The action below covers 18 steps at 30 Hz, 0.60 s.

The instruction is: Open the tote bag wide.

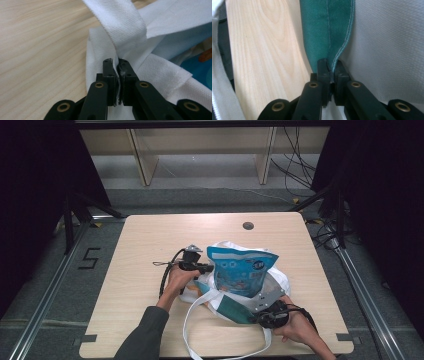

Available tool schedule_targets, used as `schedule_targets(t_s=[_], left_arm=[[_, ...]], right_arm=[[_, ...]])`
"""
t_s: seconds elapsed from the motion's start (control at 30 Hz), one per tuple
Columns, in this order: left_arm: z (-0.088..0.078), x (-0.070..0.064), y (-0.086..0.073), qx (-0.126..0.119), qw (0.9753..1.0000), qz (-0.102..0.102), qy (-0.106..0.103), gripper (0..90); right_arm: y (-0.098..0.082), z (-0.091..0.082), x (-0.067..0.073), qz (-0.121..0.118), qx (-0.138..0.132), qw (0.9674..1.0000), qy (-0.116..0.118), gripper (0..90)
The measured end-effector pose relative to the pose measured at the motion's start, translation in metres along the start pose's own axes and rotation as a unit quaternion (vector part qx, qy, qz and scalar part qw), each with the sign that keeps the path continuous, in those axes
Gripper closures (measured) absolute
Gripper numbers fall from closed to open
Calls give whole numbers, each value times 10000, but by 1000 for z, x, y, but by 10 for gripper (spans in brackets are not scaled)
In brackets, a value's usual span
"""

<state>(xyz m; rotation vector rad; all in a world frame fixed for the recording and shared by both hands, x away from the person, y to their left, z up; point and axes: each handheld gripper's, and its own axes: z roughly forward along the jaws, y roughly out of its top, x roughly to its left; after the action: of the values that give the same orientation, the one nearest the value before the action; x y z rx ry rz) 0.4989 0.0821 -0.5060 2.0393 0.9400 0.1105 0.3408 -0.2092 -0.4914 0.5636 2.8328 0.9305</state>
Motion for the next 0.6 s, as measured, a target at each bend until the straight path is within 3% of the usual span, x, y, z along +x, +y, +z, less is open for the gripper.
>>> schedule_targets(t_s=[0.07,0.1,0.13,0.17,0.2,0.23,0.27,0.3,0.37,0.43,0.57,0.6], left_arm=[[-6,-3,0,-58,9998,47,199,791],[-12,-4,-1,-25,9995,79,306,721],[-19,-7,-2,-66,9992,88,374,581],[-27,-10,-4,-69,9991,49,406,581],[-36,-14,-4,-48,9988,43,491,535],[-45,-18,-3,-117,9984,15,545,482],[-64,-27,0,-256,9986,211,423,479],[-64,-27,0,-256,9986,211,423,477],[-80,-39,0,-493,9983,168,269,486],[-89,-54,-2,-601,9979,228,72,484],[-95,-76,-13,-563,9975,356,-234,477],[-96,-79,-16,-548,9972,361,-345,458]], right_arm=[[1,0,1,29,23,10000,-57,867],[1,-1,1,86,-11,10000,-44,851],[1,-7,0,166,-94,9998,60,775],[1,-7,0,166,-94,9998,60,775],[3,-12,-1,142,-170,9996,187,737],[9,-25,0,120,-451,9988,145,689],[12,-32,1,165,-600,9981,45,666],[12,-32,1,165,-600,9981,45,666],[19,-55,0,190,-969,9950,-131,641],[21,-62,-1,230,-1099,9934,-242,635],[22,-91,-10,324,-1481,9851,-814,609],[20,-101,-16,473,-1581,9803,-1083,594]])
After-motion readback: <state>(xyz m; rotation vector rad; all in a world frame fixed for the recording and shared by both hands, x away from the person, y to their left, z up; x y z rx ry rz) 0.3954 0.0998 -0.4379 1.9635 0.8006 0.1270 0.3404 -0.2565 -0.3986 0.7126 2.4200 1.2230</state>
